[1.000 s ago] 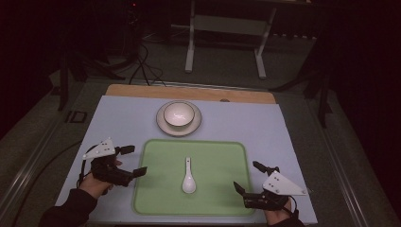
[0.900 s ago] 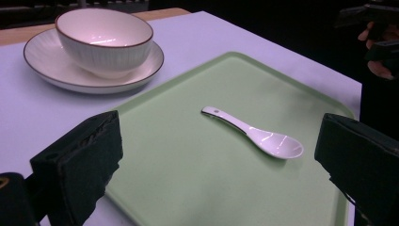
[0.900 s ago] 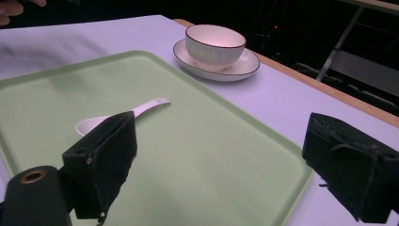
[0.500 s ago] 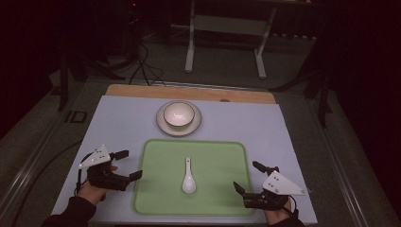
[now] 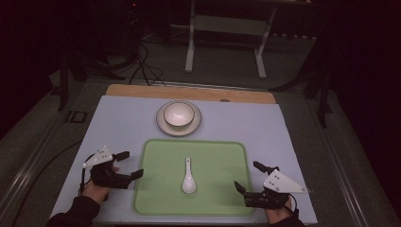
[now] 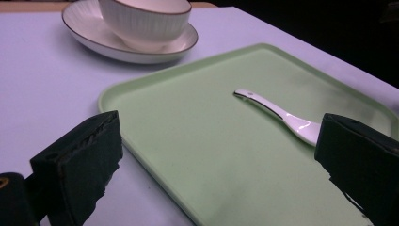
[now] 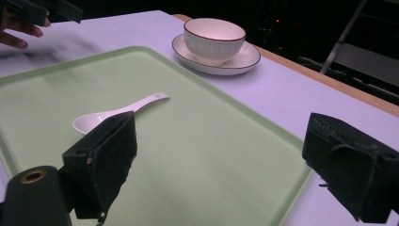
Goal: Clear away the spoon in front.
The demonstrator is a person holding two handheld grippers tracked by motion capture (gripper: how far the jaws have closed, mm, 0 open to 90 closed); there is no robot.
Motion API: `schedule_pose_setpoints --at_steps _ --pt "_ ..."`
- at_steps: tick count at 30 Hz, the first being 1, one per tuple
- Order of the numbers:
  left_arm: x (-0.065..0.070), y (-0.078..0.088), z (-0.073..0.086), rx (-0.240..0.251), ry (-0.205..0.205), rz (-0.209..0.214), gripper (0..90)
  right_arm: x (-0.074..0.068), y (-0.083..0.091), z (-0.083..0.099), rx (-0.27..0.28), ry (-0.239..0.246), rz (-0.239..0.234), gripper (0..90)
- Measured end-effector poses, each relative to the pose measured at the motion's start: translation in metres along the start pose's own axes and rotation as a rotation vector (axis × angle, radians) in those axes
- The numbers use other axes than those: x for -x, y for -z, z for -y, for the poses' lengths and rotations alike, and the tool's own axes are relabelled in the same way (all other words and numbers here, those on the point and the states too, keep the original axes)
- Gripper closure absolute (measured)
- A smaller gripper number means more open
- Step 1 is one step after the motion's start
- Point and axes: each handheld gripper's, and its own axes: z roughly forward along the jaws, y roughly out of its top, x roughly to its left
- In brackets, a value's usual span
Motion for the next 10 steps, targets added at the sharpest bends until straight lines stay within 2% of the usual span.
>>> schedule_pose_setpoints --at_steps 6,10 --pt "-0.0003 -0.0028 -0.0003 0.004 0.006 0.011 1.4 0.0008 -0.0014 0.0008 -0.002 -0.004 -0.003 10.6" --pt "0.0006 -0.0049 0.0003 -0.015 -0.002 0.014 1.4 0.0007 -0.0016 0.0007 -0.005 -0.004 -0.002 10.7"
